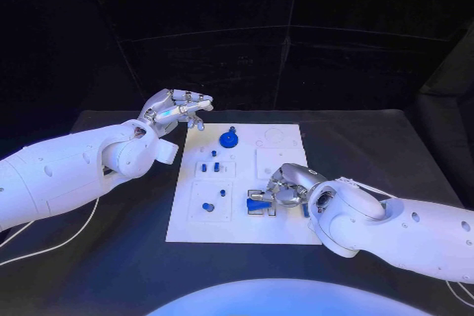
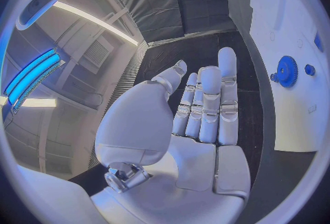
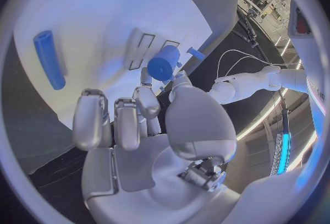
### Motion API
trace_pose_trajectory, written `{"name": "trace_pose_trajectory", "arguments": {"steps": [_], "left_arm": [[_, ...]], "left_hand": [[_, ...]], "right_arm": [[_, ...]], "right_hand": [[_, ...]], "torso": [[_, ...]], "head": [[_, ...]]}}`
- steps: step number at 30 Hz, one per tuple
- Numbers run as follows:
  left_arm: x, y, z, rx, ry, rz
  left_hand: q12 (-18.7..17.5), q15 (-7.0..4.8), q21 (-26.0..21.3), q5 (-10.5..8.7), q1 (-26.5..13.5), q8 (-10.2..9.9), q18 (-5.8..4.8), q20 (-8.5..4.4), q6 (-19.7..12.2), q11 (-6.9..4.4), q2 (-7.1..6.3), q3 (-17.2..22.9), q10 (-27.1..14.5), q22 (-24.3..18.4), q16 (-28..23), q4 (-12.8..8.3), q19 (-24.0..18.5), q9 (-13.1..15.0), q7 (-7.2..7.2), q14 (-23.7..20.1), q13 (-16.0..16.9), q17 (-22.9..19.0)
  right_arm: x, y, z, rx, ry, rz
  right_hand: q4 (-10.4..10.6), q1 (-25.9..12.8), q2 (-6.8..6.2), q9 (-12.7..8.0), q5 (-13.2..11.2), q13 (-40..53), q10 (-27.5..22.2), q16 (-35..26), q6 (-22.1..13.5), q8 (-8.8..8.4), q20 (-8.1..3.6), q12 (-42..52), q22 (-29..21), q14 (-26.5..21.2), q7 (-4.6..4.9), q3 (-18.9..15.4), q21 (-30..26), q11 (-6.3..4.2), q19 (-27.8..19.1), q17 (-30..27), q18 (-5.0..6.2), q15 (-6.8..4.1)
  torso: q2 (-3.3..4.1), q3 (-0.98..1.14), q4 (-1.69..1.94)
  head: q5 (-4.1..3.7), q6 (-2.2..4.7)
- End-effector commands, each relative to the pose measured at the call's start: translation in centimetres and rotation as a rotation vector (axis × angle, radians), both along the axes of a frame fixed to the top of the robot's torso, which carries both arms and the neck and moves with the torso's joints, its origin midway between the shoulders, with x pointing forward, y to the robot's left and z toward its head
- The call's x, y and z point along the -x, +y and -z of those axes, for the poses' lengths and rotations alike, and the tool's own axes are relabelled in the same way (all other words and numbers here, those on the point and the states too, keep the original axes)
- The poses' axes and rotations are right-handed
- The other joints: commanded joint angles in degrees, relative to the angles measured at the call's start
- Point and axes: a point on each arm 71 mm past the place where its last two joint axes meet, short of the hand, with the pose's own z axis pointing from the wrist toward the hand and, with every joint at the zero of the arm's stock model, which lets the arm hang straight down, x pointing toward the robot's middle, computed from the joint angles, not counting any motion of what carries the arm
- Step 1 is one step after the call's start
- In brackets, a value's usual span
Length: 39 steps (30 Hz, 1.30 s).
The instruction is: Assemble the parts on the task board
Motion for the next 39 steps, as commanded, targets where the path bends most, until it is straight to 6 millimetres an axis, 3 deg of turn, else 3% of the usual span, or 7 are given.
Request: {"name": "trace_pose_trajectory", "arguments": {"steps": [1, 15, 25, 28, 31, 35, 39], "left_arm": [[0.01, -0.1, -0.06, 0.007, 0.002, 0.011], [0.03, -0.06, 0.04, 0.006, 0.004, 0.01], [0.05, -0.01, 0.05, 0.005, 0.005, 0.009], [0.06, -0.01, 0.05, 0.005, 0.005, 0.009], [0.06, -0.01, 0.05, 0.005, 0.005, 0.009], [0.06, 0.01, 0.06, 0.005, 0.005, 0.008], [0.07, 0.04, 0.06, 0.005, 0.005, 0.008]], "left_hand": [[0.2, 0.04, -0.3, -0.11, 0.6, 0.3, 0.75, 0.2, -0.5, -0.03, 0.11, -0.3, -0.3, -0.1, -0.1, 0.0, -0.1, 0.1, -0.08, -0.5, 0.1, -0.1], [0.2, 0.04, -0.3, -0.11, 0.6, 0.3, 0.75, 0.2, -0.5, -0.03, 0.11, -0.3, -0.3, -0.1, -0.1, 0.0, -0.1, 0.1, -0.08, -0.5, 0.1, -0.1], [0.2, 0.04, -0.3, -0.11, 0.6, 0.3, 0.75, 0.2, -0.5, -0.03, 0.11, -0.3, -0.3, -0.1, -0.1, 0.0, -0.1, 0.1, -0.08, -0.5, 0.1, -0.1], [0.2, 0.04, -0.3, -0.11, 0.6, 0.3, 0.75, 0.2, -0.5, -0.03, 0.11, -0.3, -0.3, -0.1, -0.1, 0.0, -0.1, 0.1, -0.08, -0.5, 0.1, -0.1], [0.2, 0.04, -0.3, -0.11, 0.6, 0.3, 0.75, 0.2, -0.5, -0.03, 0.11, -0.3, -0.3, -0.1, -0.1, 0.0, -0.1, 0.1, -0.08, -0.5, 0.1, -0.1], [0.2, 0.04, -0.3, -0.11, 0.6, 0.3, 0.75, 0.2, -0.5, -0.03, 0.11, -0.3, -0.3, -0.1, -0.1, 0.0, -0.1, 0.1, -0.08, -0.5, 0.1, -0.1], [0.3, 0.07, -0.3, -0.11, 0.5, 0.4, 0.74, 0.22, -0.6, -0.01, 0.17, -0.4, -0.4, -0.1, -0.2, 0.0, -0.1, 0.1, -0.05, -0.6, 0.1, -0.1]], "right_arm": [[0.3, 0.33, -0.1, 0.001, 0.008, -0.056], [0.63, 0.44, -0.07, 0.077, 0.002, -0.132], [0.72, 0.61, -0.12, 0.102, -0.012, -0.157], [0.7, 0.63, -0.15, 0.107, -0.019, -0.158], [0.67, 0.65, -0.18, 0.109, -0.026, -0.157], [0.63, 0.64, -0.29, 0.099, -0.039, -0.152], [0.63, 0.63, -0.42, 0.087, -0.051, -0.151]], "right_hand": [[0.1, 0.2, 0.55, 0.1, 0.5, 0.1, 0.3, 0.3, 0.0, 0.24, -0.2, 0.1, 0.2, 3.5, -0.22, 0.2, 0.2, -0.18, 0.2, 0.5, -0.47, -0.5], [0.0, 2.3, -2.23, 0.3, 0.7, -0.1, 0.0, 0.2, -0.6, -0.14, -0.11, -0.6, 0.3, 3.4, 0.01, -0.7, 0.2, 0.01, 0.2, 0.2, -0.49, -0.36], [-0.3, 5.2, -2.5, 0.5, 1.8, 0.1, 0.0, 0.2, -0.6, -0.22, -0.04, -0.8, 0.5, 3.4, 0.04, -0.2, 0.3, 0.04, 0.2, 0.3, -0.52, -0.32], [-0.4, 6.1, -2.28, 0.6, 2.0, 0.1, 0.0, 0.1, -0.6, -0.26, -0.03, -0.9, 0.5, 3.4, 0.05, 0.0, 0.3, 0.04, 0.1, 0.3, -0.52, -0.31], [-0.9, 8.1, -1.08, 0.8, 3.1, 0.3, 0.1, 0.2, -0.4, -0.18, -0.05, -0.8, 0.7, 3.4, 0.0, 0.5, 0.3, 0.0, 0.2, 0.5, -0.55, -0.34], [-2.1, 11.0, 0.47, 1.0, 7.1, 0.6, 0.3, 0.3, 0.0, 0.01, -0.13, -0.7, 1.0, 3.5, -0.14, 1.3, 0.5, -0.15, 0.3, 0.9, -0.58, -0.45], [-2.5, 12.2, 1.71, 1.2, 8.5, 1.0, 0.5, 0.6, 0.4, 0.26, -0.23, -0.4, 1.3, 3.6, -0.33, 1.6, 0.6, -0.32, 0.4, 1.5, -0.64, -0.56]], "torso": [[-0.02, 0.0, -0.05], [0.01, -0.04, 0.05], [0.01, -0.05, 0.02], [0.02, -0.04, 0.04], [0.04, -0.03, 0.07], [0.02, -0.04, 0.04], [0.04, -0.03, 0.01]], "head": [[-0.01, 0.07], [-0.02, 0.08], [0.02, 0.06], [0.03, 0.06], [0.04, 0.04], [0.04, 0.04], [0.03, -0.01]]}}
